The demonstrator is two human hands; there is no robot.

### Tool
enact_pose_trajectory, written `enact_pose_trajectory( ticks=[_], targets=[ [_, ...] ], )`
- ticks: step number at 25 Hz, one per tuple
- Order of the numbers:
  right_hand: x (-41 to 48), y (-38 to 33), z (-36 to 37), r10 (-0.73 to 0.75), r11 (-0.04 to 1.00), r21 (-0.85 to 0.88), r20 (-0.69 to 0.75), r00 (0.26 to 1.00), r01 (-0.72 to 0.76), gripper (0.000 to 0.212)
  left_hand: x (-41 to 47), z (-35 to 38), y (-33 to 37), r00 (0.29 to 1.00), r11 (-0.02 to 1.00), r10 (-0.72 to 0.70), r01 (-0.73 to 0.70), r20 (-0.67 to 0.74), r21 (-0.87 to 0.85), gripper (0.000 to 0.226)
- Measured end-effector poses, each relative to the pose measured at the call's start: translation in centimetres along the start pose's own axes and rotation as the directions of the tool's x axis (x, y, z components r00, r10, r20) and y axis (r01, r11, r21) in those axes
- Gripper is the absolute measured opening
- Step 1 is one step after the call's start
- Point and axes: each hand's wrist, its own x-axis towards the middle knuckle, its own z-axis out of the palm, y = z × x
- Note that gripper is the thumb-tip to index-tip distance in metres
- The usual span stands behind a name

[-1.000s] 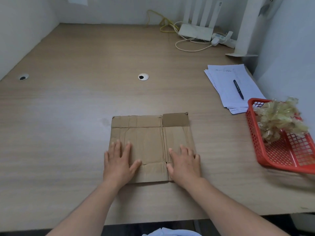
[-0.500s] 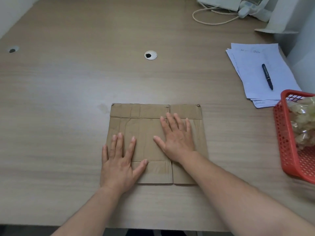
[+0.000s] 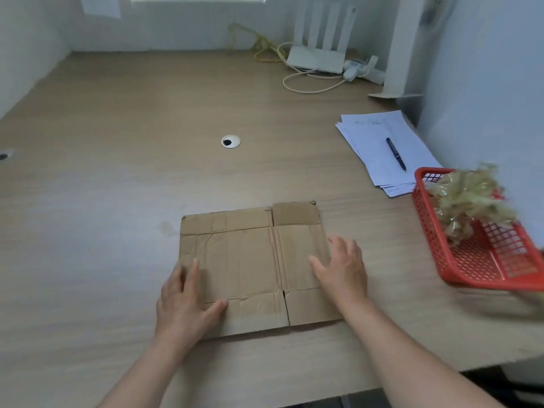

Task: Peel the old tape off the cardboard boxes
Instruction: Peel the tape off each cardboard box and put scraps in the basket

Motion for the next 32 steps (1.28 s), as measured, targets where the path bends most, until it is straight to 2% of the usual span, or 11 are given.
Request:
enact_pose_trajectory(
  ticks=[2,4,6,9,12,15,17,20,24,26,32],
  targets=[
    [-2.3,1.2,-0.5,0.212,0.971,-0.126,0.079,0.974,-0.201,0.066,-0.7,-0.7,-0.4,0.987,0.988,-0.148,0.150,-0.057,0.038,0.107],
    [-3.7,1.2,-0.4,0.321,0.942,-0.156,0.148,0.935,-0.298,0.066,-1.0,-1.2,0.1,0.979,0.973,-0.205,0.204,0.000,0.105,0.107],
    [-4.3,0.8,-0.4,0.379,0.925,-0.073,0.159,0.912,-0.372,0.067,-1.0,-1.5,0.5,0.972,0.972,-0.226,0.221,0.056,0.081,0.104],
    [-5.9,1.1,-0.9,0.445,0.865,0.169,0.178,0.878,-0.473,0.070,-0.9,-1.5,0.7,0.973,0.973,-0.209,0.217,0.095,-0.082,0.098],
    [-9.3,3.0,-2.2,0.397,0.858,0.269,0.192,0.897,-0.437,0.080,-1.6,-0.8,1.7,0.980,0.957,-0.096,0.139,0.173,-0.256,0.097],
    [-12.9,6.0,-4.6,0.377,0.875,0.257,0.170,0.910,-0.410,0.068,-2.7,0.2,3.5,0.951,0.901,0.185,-0.063,0.249,-0.429,0.107],
    [-15.3,8.1,-6.6,0.389,0.887,0.234,0.089,0.917,-0.399,0.061,-3.9,1.0,5.3,0.891,0.878,0.331,-0.171,0.309,-0.448,0.113],
    [-19.2,11.8,-10.2,0.431,0.895,0.180,-0.102,0.897,-0.409,0.061,-6.7,2.6,9.7,0.846,0.854,0.439,-0.289,0.303,-0.432,0.102],
    [-25.2,17.3,-14.6,0.503,0.863,0.216,-0.284,0.817,-0.456,0.061,-11.5,4.4,17.1,0.742,0.778,0.603,-0.466,0.294,-0.421,0.101],
    [-29.4,20.7,-16.9,0.563,0.826,0.261,-0.346,0.751,-0.499,0.060,-15.5,6.0,21.0,0.674,0.723,0.682,-0.563,0.285,-0.400,0.102],
    [-43.6,32.1,-23.2,0.686,0.724,0.361,-0.460,0.563,-0.588,0.060,-31.2,11.9,30.2,0.475,0.571,0.819,-0.731,0.323,-0.373,0.105]
  ],
)
